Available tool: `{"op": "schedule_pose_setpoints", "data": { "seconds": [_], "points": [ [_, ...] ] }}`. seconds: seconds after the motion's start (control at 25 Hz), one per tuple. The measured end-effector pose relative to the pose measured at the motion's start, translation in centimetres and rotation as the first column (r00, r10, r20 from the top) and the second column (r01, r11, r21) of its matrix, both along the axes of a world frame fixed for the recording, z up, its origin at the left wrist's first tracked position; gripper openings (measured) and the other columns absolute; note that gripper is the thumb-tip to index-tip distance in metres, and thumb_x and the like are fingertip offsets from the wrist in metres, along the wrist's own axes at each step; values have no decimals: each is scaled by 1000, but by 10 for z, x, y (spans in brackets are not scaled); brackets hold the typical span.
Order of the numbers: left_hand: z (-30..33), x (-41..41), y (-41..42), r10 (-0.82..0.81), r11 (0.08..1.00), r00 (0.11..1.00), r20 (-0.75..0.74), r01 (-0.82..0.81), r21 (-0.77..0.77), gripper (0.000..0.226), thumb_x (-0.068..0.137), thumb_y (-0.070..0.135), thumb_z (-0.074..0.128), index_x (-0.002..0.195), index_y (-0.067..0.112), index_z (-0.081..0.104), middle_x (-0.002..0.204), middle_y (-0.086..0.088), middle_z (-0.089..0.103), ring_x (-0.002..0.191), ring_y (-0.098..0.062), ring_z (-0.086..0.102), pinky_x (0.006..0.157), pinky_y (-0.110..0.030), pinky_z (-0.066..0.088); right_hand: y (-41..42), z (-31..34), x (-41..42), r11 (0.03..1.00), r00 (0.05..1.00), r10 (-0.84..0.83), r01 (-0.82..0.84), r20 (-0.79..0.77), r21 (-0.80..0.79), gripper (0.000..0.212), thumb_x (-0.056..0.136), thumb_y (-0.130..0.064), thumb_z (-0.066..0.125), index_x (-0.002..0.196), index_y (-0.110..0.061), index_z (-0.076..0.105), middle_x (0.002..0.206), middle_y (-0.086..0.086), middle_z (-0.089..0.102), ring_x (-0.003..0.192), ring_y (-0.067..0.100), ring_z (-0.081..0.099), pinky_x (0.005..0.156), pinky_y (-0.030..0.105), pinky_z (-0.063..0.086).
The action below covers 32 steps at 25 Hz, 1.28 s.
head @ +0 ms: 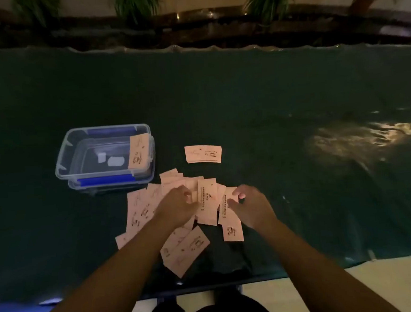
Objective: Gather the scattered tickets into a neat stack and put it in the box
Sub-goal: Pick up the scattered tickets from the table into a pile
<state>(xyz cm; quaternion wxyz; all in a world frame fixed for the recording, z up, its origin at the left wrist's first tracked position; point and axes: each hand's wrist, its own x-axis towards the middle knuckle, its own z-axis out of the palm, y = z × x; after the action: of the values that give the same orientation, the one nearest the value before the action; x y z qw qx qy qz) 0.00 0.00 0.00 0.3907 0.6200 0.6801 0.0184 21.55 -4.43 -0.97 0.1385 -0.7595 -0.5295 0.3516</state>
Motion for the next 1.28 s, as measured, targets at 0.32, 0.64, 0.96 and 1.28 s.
{"op": "schedule_pose_setpoints", "data": {
  "seconds": [0.32, 0.64, 0.96, 1.28],
  "points": [
    [-20, 34, -11, 15, 998, 996, -87, -20, -62, 54, 96, 36, 66, 146, 21, 51, 139, -5, 54, 117, -23, 61, 99, -43, 55, -1, -52, 5, 941, 924, -314, 274, -219, -197, 39, 94, -29, 75, 127, -22, 54, 123, 0, 70, 81, 2, 62, 58, 26, 47],
    [-25, 60, -28, -117, 990, 993, -4, 116, -82, 43, 100, 30, 60, 139, 14, 59, 143, -10, 55, 131, -29, 52, 113, -47, 42, 2, -61, 7, 911, 870, -399, 340, -290, -232, 56, 89, -42, 79, 137, -20, 58, 97, -18, 62, 77, -1, 62, 55, 24, 45],
    [-33, 78, -50, -13, 982, 953, 302, 69, -174, 38, 92, 13, 67, 129, 22, 68, 127, 2, 70, 112, -17, 66, 96, -44, 57, -3, -60, 5, 894, 857, -440, 388, -268, -225, 47, 91, -35, 77, 132, -16, 61, 100, -9, 63, 80, 4, 61, 59, 28, 47],
    [-34, 93, -64, 218, 939, 898, 383, -86, -333, 24, 92, 31, 67, 116, 33, 67, 103, 10, 72, 88, -7, 67, 66, -25, 49, -19, -53, 15, 870, 875, -458, 406, -154, -280, 20, 95, -24, 68, 112, -14, 64, 97, 0, 67, 76, 12, 63, 53, 30, 45]
  ]
}}
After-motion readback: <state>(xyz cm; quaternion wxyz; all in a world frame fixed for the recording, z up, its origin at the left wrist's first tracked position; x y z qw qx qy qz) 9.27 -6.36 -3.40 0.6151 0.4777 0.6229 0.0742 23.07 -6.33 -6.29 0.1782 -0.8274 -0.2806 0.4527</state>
